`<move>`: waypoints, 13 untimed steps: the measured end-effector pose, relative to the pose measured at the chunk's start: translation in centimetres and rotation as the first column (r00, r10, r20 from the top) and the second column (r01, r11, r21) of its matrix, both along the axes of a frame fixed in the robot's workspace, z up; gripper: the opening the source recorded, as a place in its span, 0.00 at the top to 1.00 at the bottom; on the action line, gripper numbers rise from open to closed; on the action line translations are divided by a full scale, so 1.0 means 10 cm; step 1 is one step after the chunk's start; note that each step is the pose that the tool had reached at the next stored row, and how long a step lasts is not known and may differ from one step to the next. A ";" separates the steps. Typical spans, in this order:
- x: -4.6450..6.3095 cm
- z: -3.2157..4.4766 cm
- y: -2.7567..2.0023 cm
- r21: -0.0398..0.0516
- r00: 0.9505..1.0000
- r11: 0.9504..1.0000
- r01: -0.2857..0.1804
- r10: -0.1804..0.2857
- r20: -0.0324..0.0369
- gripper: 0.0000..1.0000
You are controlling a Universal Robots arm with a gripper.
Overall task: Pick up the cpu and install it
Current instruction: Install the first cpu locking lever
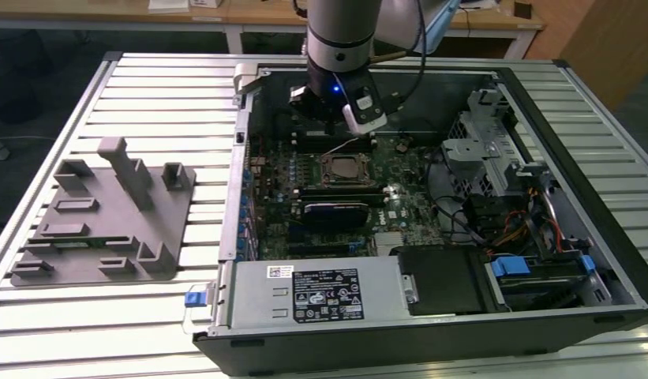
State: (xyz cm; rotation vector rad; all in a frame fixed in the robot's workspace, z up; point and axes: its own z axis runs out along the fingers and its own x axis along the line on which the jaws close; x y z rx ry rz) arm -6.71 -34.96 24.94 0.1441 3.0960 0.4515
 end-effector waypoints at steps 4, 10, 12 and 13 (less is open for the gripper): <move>0.01 -0.003 0.000 0.000 1.000 1.000 0.006 -0.006 0.000 0.89; 0.02 -0.021 0.000 -0.006 0.999 0.999 0.051 -0.051 0.000 0.89; 0.02 -0.032 0.000 -0.011 0.998 0.998 0.064 -0.064 0.001 0.89; 0.02 -0.039 0.000 -0.011 0.998 0.998 0.069 -0.069 0.002 0.89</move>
